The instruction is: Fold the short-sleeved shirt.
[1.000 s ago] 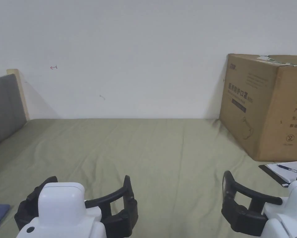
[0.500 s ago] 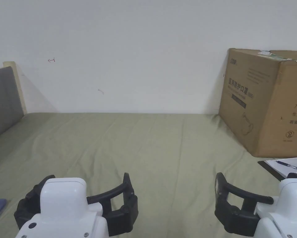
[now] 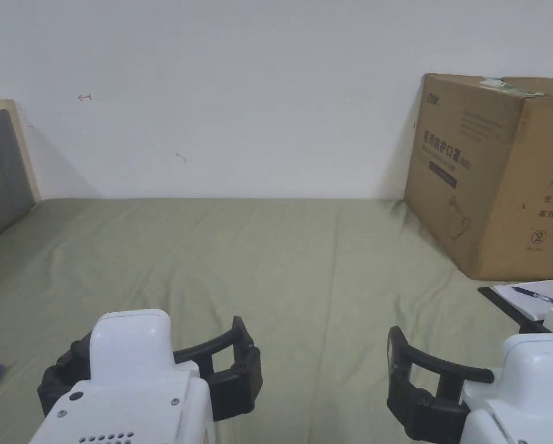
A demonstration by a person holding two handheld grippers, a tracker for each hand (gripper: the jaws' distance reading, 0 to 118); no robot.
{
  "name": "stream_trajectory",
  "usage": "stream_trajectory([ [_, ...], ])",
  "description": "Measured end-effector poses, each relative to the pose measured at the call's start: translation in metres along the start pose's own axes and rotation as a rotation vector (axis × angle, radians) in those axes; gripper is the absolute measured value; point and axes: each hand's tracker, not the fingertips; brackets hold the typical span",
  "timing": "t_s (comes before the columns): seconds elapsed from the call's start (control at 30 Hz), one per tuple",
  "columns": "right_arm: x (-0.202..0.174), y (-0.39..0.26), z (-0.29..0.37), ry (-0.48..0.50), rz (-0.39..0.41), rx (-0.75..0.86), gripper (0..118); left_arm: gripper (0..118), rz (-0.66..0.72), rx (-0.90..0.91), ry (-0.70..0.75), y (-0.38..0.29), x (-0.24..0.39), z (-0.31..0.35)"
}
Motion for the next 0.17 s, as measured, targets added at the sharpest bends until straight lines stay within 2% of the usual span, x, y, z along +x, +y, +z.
stream_trajectory([
  [0.1, 0.0007, -0.0015, -0.0010, -0.003, -0.005, -0.006, 118, 118, -0.016, -0.022, 0.052, -0.0036, 0.0020, -0.0059],
  [0.17, 0.0018, -0.0038, -0.0030, -0.005, -0.009, -0.011, 118, 118, 0.003, -0.040, 0.021, -0.0062, -0.0021, -0.0075],
])
